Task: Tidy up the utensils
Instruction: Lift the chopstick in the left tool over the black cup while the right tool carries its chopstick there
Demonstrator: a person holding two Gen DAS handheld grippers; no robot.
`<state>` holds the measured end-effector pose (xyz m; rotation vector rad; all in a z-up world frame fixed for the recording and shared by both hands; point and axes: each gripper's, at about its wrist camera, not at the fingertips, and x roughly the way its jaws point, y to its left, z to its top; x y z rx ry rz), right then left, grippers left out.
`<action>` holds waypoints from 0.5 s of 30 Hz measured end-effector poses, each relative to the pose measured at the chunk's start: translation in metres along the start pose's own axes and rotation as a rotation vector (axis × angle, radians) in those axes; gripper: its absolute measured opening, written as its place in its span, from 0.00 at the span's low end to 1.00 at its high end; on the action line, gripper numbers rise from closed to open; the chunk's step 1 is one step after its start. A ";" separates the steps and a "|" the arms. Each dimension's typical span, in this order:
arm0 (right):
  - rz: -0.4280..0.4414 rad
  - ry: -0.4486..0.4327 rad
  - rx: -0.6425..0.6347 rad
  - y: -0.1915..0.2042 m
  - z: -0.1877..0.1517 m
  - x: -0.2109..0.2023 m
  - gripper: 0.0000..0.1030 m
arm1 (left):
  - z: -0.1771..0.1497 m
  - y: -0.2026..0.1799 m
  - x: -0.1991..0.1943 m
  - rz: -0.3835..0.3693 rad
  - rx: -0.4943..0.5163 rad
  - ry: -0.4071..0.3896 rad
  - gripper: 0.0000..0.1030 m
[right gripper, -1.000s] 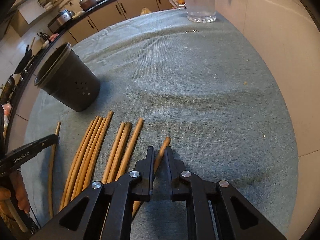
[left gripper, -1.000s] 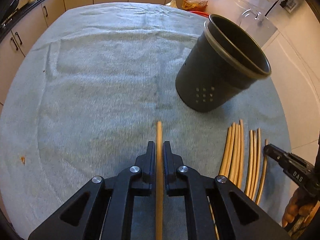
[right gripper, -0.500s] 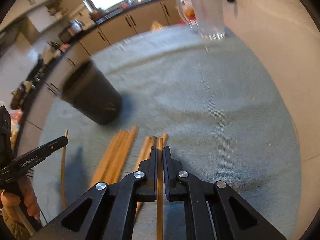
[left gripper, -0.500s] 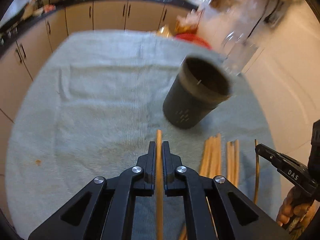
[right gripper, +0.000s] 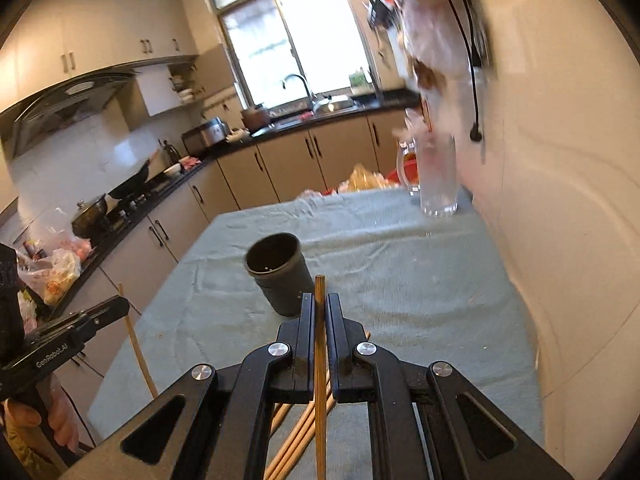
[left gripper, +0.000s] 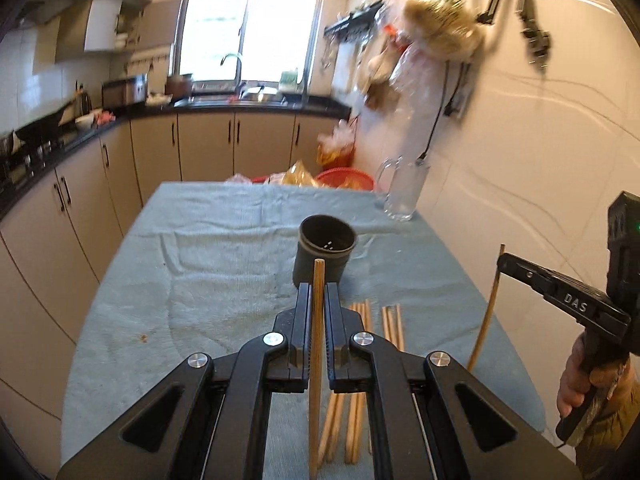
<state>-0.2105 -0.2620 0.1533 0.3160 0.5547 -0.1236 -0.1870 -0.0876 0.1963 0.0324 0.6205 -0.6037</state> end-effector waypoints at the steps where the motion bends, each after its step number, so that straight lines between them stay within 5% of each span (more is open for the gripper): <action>1: 0.000 -0.009 -0.013 0.003 -0.002 -0.006 0.05 | -0.002 -0.001 -0.009 -0.005 0.007 -0.015 0.05; 15: 0.033 -0.096 -0.100 0.024 0.000 -0.046 0.05 | -0.001 -0.010 -0.048 -0.034 -0.007 -0.101 0.05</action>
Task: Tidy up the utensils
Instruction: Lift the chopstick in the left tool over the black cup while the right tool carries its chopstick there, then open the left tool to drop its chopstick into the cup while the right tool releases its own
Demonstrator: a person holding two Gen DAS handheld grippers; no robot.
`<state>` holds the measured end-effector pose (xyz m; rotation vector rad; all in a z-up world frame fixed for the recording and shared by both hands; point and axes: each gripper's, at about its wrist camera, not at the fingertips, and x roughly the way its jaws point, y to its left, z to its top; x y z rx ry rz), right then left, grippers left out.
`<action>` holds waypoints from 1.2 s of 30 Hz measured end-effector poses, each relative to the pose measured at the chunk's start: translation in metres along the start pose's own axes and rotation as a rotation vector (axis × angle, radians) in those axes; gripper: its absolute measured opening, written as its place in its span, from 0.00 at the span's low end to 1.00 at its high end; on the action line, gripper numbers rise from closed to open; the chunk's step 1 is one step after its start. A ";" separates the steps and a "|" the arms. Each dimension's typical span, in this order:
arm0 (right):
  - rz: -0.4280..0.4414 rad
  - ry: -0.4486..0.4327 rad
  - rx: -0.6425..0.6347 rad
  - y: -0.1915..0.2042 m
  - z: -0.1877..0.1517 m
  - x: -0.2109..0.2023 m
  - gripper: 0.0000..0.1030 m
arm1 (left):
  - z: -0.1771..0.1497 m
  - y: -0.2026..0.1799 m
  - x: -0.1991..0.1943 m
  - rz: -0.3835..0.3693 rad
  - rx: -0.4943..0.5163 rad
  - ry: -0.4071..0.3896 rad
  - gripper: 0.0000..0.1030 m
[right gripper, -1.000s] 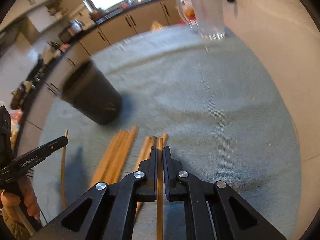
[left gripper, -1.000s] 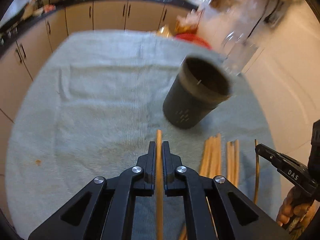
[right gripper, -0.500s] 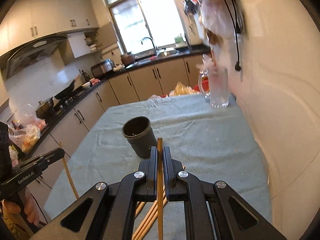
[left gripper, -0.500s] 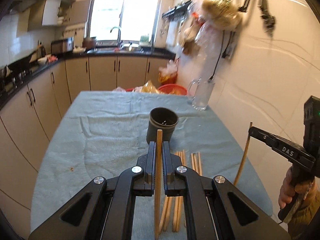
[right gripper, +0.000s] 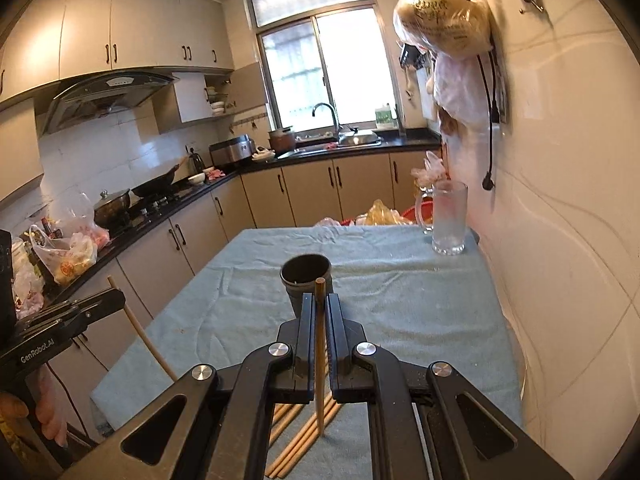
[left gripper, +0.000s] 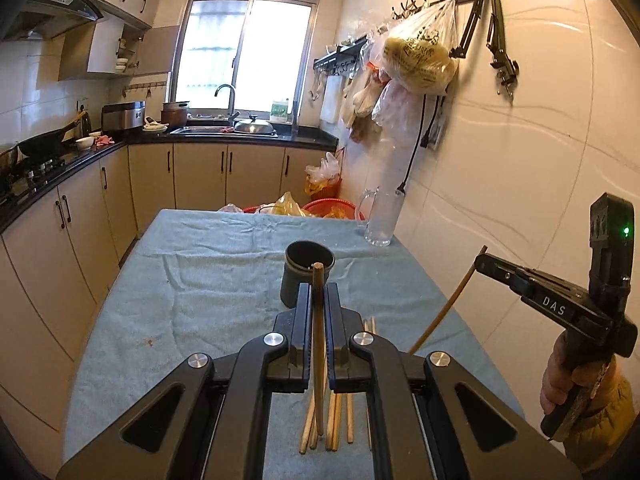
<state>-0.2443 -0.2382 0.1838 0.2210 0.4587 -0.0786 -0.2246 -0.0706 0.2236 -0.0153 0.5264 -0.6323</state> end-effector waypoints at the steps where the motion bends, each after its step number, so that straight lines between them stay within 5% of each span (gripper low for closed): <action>1: 0.000 -0.004 0.000 0.000 0.003 0.000 0.05 | 0.003 0.001 0.002 0.000 -0.002 -0.002 0.05; 11: 0.015 -0.031 0.005 -0.005 0.025 0.012 0.05 | 0.039 0.010 0.016 -0.005 -0.025 -0.029 0.05; 19: 0.044 -0.120 0.026 -0.008 0.072 0.020 0.05 | 0.101 0.013 0.031 0.011 -0.032 -0.118 0.05; 28: 0.097 -0.235 0.141 -0.020 0.121 0.055 0.05 | 0.163 0.020 0.087 0.024 -0.097 -0.166 0.05; 36: 0.106 -0.232 0.226 -0.034 0.139 0.115 0.05 | 0.170 0.030 0.162 0.049 -0.112 -0.098 0.05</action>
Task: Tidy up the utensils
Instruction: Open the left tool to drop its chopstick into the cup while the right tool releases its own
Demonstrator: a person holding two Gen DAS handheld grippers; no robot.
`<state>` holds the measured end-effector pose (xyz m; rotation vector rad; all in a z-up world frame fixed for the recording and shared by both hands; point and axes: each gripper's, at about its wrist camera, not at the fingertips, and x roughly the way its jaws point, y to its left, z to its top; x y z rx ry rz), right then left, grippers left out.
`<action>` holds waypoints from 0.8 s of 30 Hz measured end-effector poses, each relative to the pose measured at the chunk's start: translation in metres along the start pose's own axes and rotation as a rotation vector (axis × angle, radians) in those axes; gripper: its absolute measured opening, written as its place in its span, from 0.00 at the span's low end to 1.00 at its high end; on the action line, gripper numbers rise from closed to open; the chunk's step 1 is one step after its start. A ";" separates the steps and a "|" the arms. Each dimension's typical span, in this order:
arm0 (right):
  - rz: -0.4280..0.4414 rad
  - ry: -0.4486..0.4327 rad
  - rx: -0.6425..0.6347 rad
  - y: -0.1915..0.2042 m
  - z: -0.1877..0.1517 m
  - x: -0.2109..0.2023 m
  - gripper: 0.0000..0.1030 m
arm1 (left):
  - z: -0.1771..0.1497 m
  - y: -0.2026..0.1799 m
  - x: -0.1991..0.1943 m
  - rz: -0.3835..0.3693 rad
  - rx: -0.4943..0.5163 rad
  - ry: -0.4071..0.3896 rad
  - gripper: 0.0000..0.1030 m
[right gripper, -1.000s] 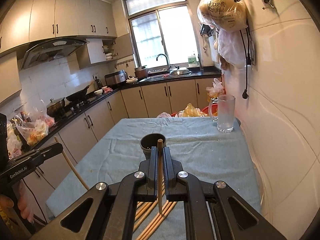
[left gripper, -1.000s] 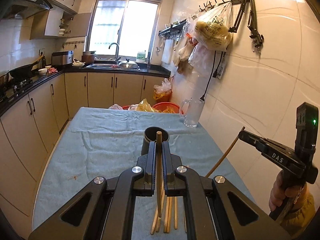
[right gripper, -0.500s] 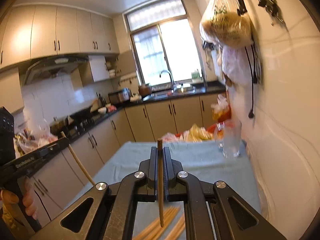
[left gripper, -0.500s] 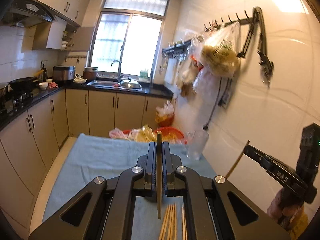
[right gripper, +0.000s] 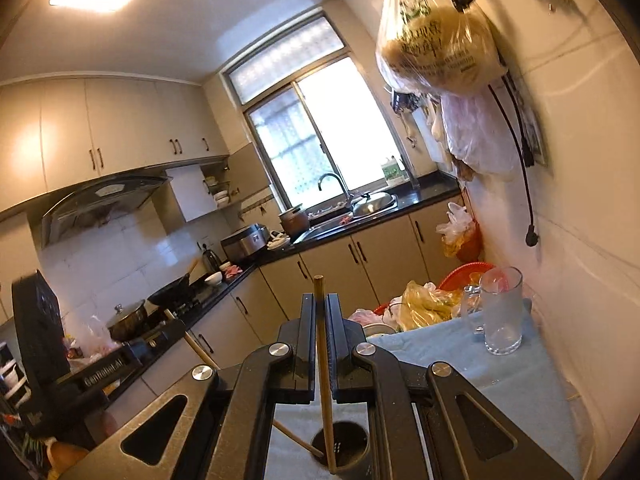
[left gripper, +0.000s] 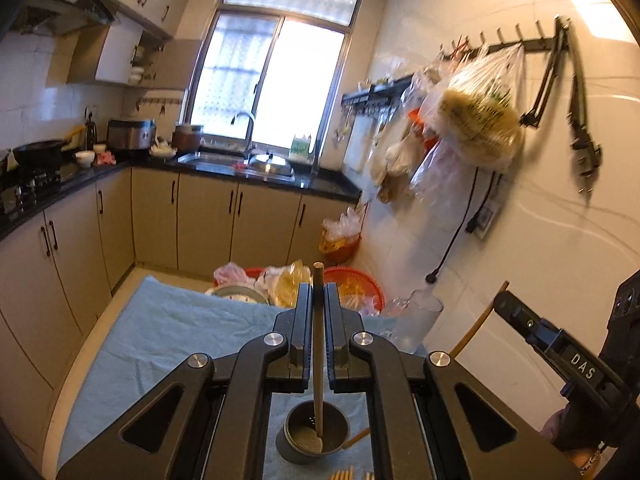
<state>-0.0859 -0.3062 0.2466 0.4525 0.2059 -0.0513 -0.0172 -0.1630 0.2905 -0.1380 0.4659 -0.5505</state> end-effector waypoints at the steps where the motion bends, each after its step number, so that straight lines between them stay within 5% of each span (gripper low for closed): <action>1: -0.010 0.012 0.003 -0.004 -0.003 0.009 0.05 | -0.004 0.003 0.008 0.006 -0.004 0.014 0.05; 9: -0.073 0.177 0.016 -0.035 -0.045 0.065 0.05 | -0.044 0.031 0.064 0.035 -0.058 0.154 0.05; 13: -0.083 0.217 0.045 -0.047 -0.057 0.077 0.05 | -0.047 0.035 0.065 0.039 -0.065 0.154 0.07; 16: -0.084 0.226 0.058 -0.050 -0.057 0.076 0.09 | -0.046 0.036 0.054 0.036 -0.073 0.141 0.26; 18: -0.092 0.220 0.055 -0.050 -0.055 0.071 0.28 | -0.045 0.038 0.039 0.038 -0.077 0.117 0.39; 20: -0.097 0.206 0.054 -0.050 -0.052 0.061 0.39 | -0.046 0.039 0.021 0.041 -0.072 0.092 0.42; 24: -0.106 0.204 0.037 -0.048 -0.050 0.036 0.39 | -0.055 0.046 -0.017 0.053 -0.070 0.076 0.47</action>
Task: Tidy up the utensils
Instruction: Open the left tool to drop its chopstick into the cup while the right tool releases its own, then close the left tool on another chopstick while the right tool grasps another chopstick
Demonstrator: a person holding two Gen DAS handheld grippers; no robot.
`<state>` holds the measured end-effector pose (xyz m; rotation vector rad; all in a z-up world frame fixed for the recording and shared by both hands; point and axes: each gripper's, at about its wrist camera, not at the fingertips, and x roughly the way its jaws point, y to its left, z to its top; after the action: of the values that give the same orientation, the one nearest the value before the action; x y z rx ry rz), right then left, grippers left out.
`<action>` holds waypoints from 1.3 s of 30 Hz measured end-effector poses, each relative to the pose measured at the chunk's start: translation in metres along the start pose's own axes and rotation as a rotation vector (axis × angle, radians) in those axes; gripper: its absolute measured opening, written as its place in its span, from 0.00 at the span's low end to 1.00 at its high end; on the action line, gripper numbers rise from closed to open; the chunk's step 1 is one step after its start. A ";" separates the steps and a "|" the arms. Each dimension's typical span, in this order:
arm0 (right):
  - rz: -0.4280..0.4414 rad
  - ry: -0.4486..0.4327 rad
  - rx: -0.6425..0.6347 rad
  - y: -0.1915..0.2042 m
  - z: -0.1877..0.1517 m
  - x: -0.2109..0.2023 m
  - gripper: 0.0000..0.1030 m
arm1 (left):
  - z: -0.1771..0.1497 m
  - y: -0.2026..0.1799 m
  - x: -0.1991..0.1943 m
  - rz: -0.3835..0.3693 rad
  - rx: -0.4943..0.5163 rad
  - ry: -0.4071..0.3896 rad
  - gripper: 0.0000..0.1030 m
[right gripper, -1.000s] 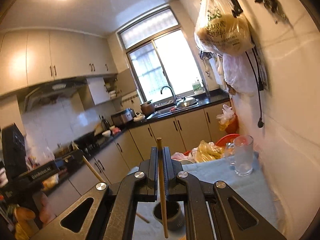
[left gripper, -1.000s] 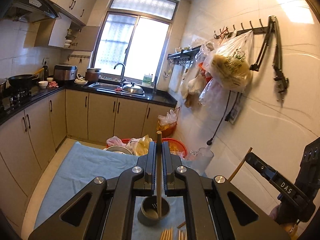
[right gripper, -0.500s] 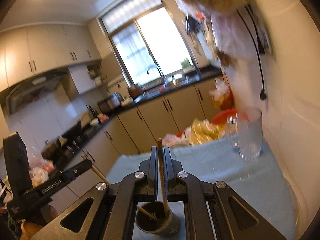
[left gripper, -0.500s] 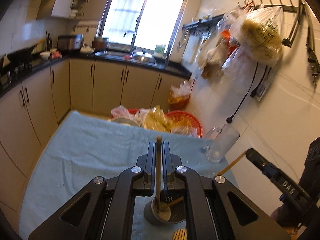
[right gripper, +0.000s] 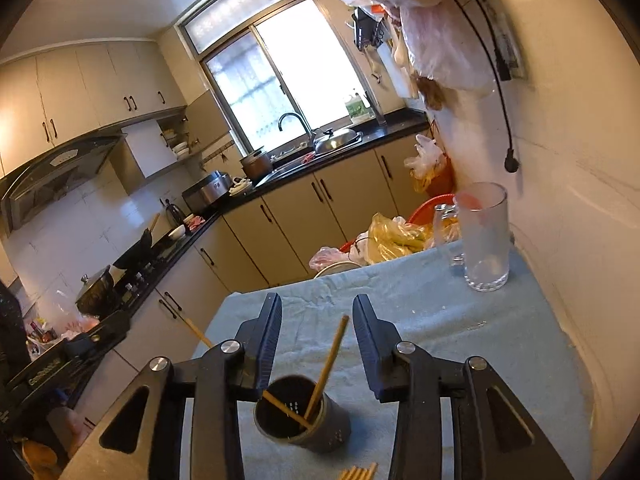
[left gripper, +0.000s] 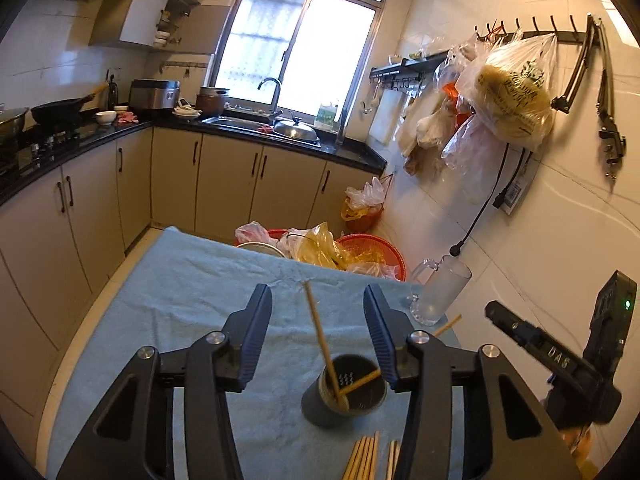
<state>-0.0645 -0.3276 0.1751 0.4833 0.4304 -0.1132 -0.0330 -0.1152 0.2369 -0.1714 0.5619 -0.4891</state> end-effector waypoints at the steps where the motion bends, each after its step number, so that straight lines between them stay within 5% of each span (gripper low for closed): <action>1: -0.007 0.004 -0.010 -0.001 -0.002 -0.009 0.39 | -0.005 0.003 -0.008 0.002 -0.003 0.002 0.47; 7: -0.055 0.106 -0.098 -0.005 -0.029 -0.044 0.45 | -0.052 0.020 -0.039 0.009 -0.015 0.058 0.50; 16: -0.084 0.437 -0.170 -0.036 -0.148 -0.038 0.43 | -0.166 0.020 0.007 -0.060 0.026 0.371 0.49; 21: -0.064 0.478 -0.102 -0.052 -0.183 -0.023 0.35 | -0.208 -0.004 0.046 -0.112 0.145 0.515 0.29; 29: -0.089 0.519 -0.106 -0.050 -0.197 0.004 0.35 | -0.223 -0.016 0.069 -0.121 0.201 0.561 0.07; 34: -0.114 0.509 -0.127 -0.045 -0.198 0.011 0.32 | -0.220 -0.027 0.074 -0.099 0.245 0.556 0.06; 39: -0.153 0.508 -0.106 -0.046 -0.192 0.021 0.17 | -0.218 -0.028 0.082 -0.058 0.217 0.556 0.07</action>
<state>-0.1263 -0.2781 -0.0068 0.3713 0.9673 -0.1138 -0.1032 -0.1847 0.0244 0.1638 1.0423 -0.6542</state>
